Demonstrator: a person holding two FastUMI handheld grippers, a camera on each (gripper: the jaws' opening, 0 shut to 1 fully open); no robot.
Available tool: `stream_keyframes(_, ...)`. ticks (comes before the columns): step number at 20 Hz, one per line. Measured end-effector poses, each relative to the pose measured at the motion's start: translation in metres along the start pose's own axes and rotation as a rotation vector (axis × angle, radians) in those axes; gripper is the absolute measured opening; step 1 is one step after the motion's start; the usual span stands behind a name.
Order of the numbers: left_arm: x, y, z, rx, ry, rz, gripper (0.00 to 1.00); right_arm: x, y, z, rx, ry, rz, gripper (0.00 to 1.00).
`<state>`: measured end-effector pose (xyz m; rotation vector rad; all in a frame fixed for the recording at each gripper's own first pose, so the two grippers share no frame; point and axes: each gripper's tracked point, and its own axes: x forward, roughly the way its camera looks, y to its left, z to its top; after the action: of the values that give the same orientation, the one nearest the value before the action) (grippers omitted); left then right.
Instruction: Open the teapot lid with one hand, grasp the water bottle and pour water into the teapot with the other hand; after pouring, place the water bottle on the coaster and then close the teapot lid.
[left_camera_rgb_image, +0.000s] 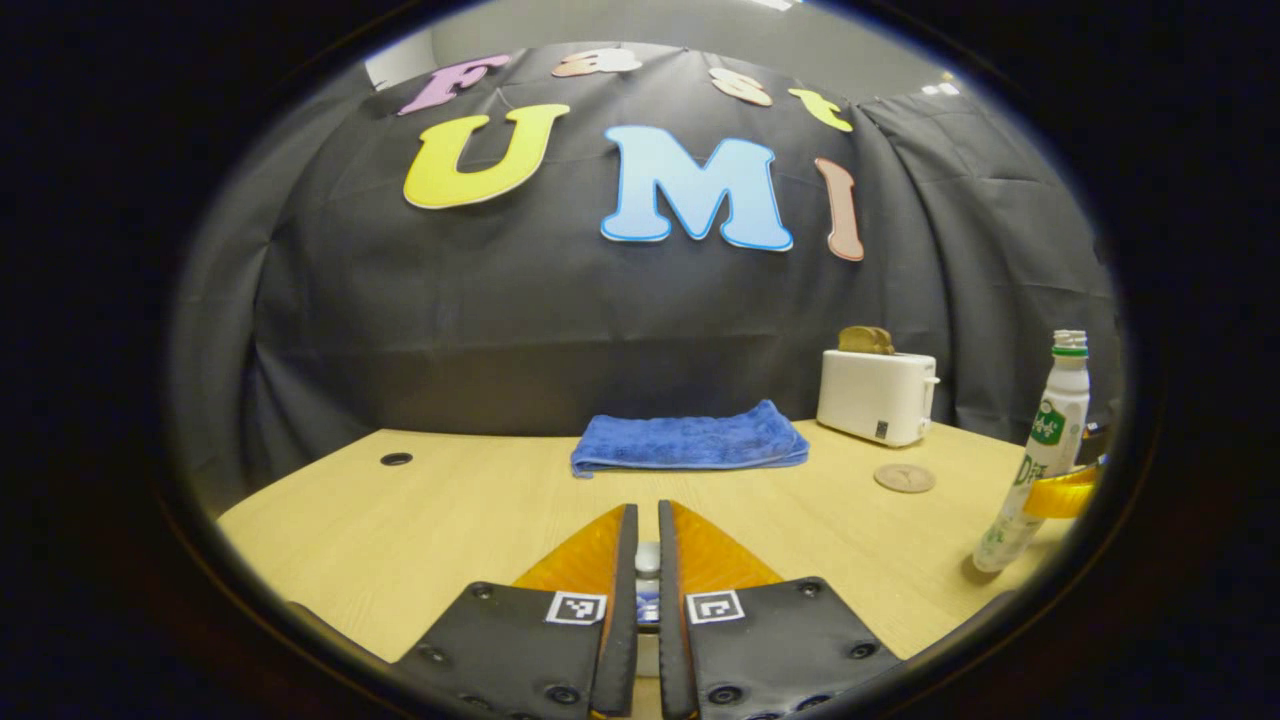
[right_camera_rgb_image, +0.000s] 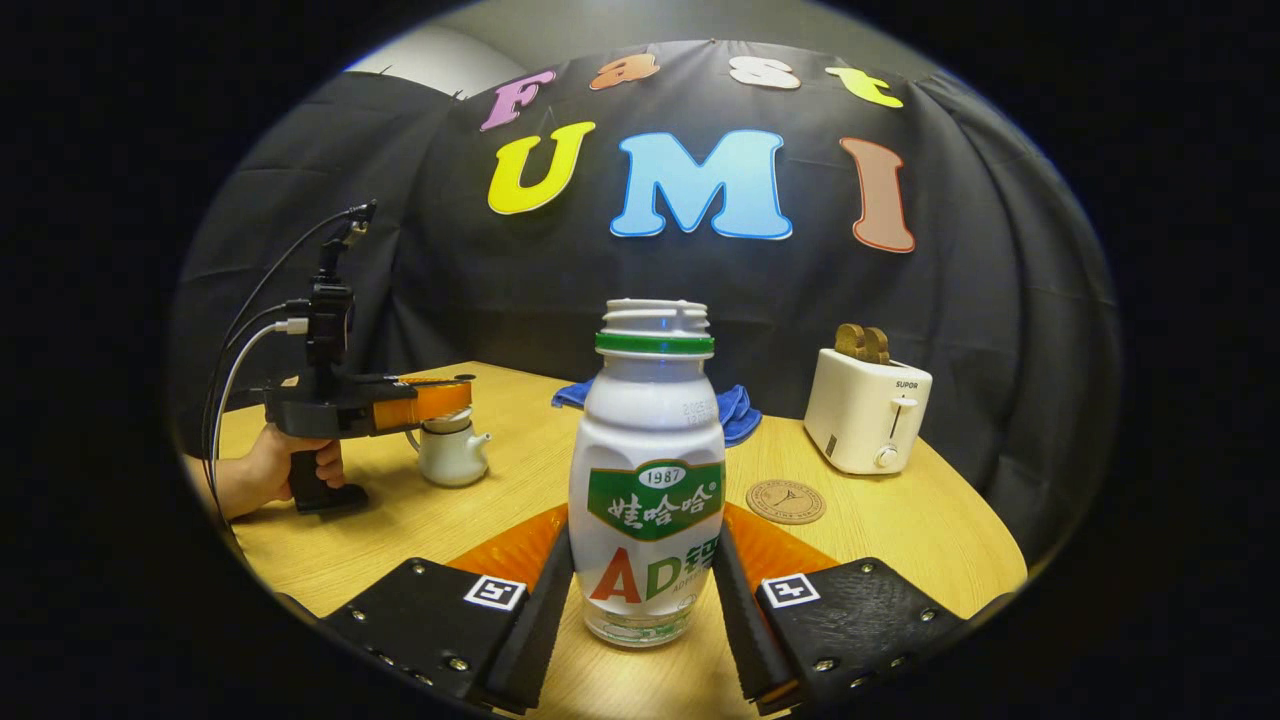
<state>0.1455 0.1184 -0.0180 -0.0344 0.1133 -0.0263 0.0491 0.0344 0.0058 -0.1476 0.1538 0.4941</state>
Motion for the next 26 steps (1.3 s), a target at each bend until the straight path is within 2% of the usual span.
stream_keyframes(3, 0.000, -0.003, -0.005, -0.004, 0.012, -0.007, 0.19, -0.001, -0.001, -0.003, 0.003, 0.007, -0.004, 0.71)
stream_keyframes(4, 0.000, -0.003, -0.006, 0.001, 0.015, -0.006, 0.16, -0.002, -0.001, -0.004, 0.004, 0.010, -0.005, 0.71)
stream_keyframes(5, 0.001, -0.003, -0.007, 0.002, 0.019, -0.006, 0.19, -0.002, -0.002, -0.005, 0.005, 0.012, -0.006, 0.71)
stream_keyframes(7, 0.000, -0.002, -0.009, -0.005, 0.021, -0.006, 0.16, -0.002, -0.003, -0.006, 0.007, 0.016, -0.010, 0.71)
stream_keyframes(9, 0.000, -0.001, -0.008, -0.012, 0.022, -0.007, 0.16, -0.002, -0.003, -0.006, 0.008, 0.018, -0.013, 0.71)
stream_keyframes(10, 0.001, -0.001, -0.010, -0.015, 0.023, -0.006, 0.19, -0.002, -0.004, -0.006, 0.010, 0.019, -0.015, 0.71)
stream_keyframes(11, 0.002, -0.001, -0.012, -0.016, 0.027, -0.007, 0.16, -0.002, -0.005, -0.007, 0.012, 0.020, -0.018, 0.71)
stream_keyframes(12, 0.001, -0.002, -0.013, -0.013, 0.032, -0.008, 0.19, -0.002, -0.006, -0.007, 0.015, 0.019, -0.022, 0.71)
stream_keyframes(14, 0.000, -0.002, -0.012, -0.001, 0.026, -0.007, 0.19, 0.000, -0.007, -0.005, 0.020, 0.018, -0.029, 0.71)
stream_keyframes(15, 0.000, -0.002, -0.012, -0.001, 0.023, -0.008, 0.16, 0.001, -0.006, -0.004, 0.023, 0.019, -0.032, 0.71)
stream_keyframes(17, -0.001, 0.001, -0.012, -0.012, 0.019, -0.007, 0.16, 0.003, -0.007, -0.001, 0.022, 0.018, -0.037, 0.71)
stream_keyframes(19, -0.007, 0.003, -0.003, -0.026, -0.012, -0.011, 0.28, 0.004, -0.011, 0.007, 0.012, 0.000, -0.055, 0.71)
stream_keyframes(24, -0.020, 0.020, 0.022, -0.058, -0.088, 0.005, 0.28, 0.015, -0.022, 0.034, 0.019, -0.031, -0.097, 0.71)
stream_keyframes(25, -0.023, 0.022, 0.025, -0.065, -0.099, 0.008, 0.23, 0.017, -0.025, 0.038, 0.027, -0.038, -0.105, 0.71)
stream_keyframes(26, -0.026, 0.024, 0.028, -0.071, -0.107, 0.009, 0.27, 0.020, -0.027, 0.044, 0.035, -0.052, -0.107, 0.71)
